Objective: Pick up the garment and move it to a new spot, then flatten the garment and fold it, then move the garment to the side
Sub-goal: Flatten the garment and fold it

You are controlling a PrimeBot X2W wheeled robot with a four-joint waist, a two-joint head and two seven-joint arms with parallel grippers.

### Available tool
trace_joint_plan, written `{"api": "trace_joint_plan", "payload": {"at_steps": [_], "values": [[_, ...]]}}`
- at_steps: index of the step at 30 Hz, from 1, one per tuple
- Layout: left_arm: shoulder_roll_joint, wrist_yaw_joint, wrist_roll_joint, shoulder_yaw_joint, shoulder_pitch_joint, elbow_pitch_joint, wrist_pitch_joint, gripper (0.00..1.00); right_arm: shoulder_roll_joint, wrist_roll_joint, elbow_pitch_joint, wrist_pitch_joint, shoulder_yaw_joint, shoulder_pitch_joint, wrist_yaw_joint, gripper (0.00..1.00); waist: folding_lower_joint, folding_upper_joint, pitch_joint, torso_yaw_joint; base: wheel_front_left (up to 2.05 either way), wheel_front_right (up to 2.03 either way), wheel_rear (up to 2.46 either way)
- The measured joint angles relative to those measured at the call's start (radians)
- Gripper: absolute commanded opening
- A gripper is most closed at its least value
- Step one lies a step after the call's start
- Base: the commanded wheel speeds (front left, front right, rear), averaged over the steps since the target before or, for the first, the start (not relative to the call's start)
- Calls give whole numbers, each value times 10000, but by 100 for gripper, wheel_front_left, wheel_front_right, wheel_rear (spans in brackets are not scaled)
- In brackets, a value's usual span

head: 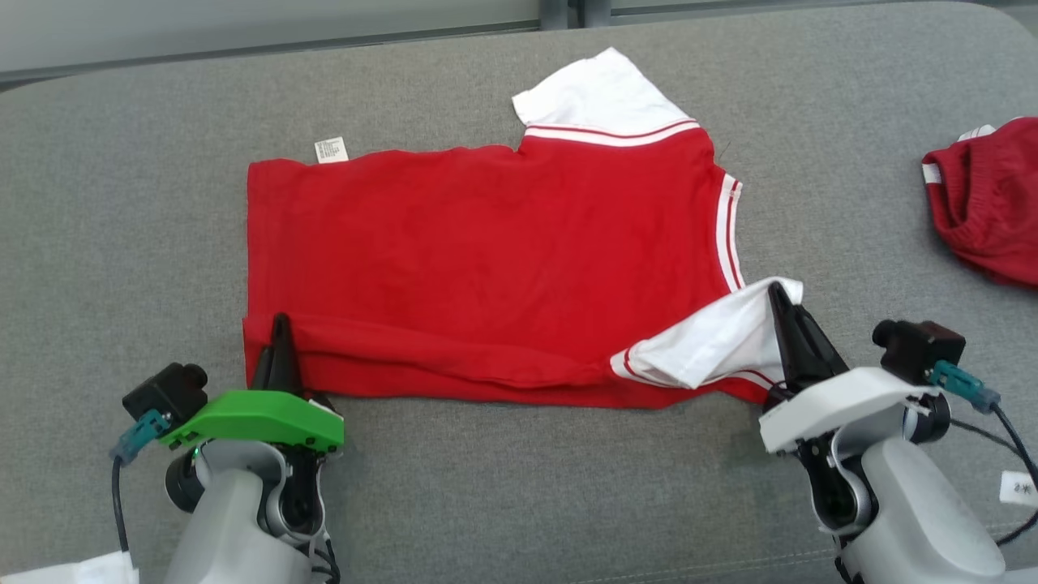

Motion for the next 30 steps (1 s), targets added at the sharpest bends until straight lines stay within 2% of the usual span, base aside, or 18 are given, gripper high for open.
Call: {"api": "trace_joint_plan", "payload": {"at_steps": [10,17,18,19,20,21,22,23,26,30], "values": [[-4,-213,259,54,-1427,1682,-67,0,-40,311,2341,-142,765,-2290,-2,0,2,0,766,42,0,0,0],[-6,-280,462,316,-1708,1779,-79,0,-140,639,3400,-284,1542,-3286,-2,0,2,0,924,151,0,0,0],[-6,-286,472,326,-1708,1760,-81,8,-165,686,3538,-295,1628,-3400,-2,0,2,0,931,162,0,0,0],[-6,-301,489,330,-1708,1745,-81,23,-182,752,3682,-316,1685,-3498,-2,0,2,0,935,173,0,0,0],[-6,-305,500,326,-1708,1726,-81,45,-199,796,3841,-326,1745,-3601,-2,4,2,0,938,185,0,0,0],[-6,-307,531,314,-1708,1707,-81,100,-217,832,3979,-339,1797,-3694,-2,31,1,0,939,199,0,0,0],[-6,-311,543,299,-1708,1697,-81,100,-224,857,4113,-362,1839,-3785,-2,80,1,0,939,211,0,0,0],[-6,-311,546,288,-1708,1689,-82,100,-226,890,4209,-368,1848,-3863,-2,100,1,0,934,220,0,0,0],[-4,-311,665,215,-1702,1618,-84,100,-226,918,4320,-380,1891,-4031,-2,100,0,0,915,230,0,0,0],[-4,-309,838,207,-1655,1392,-92,100,-299,857,3864,-385,1662,-4062,-2,100,0,0,877,209,0,0,0]]}}
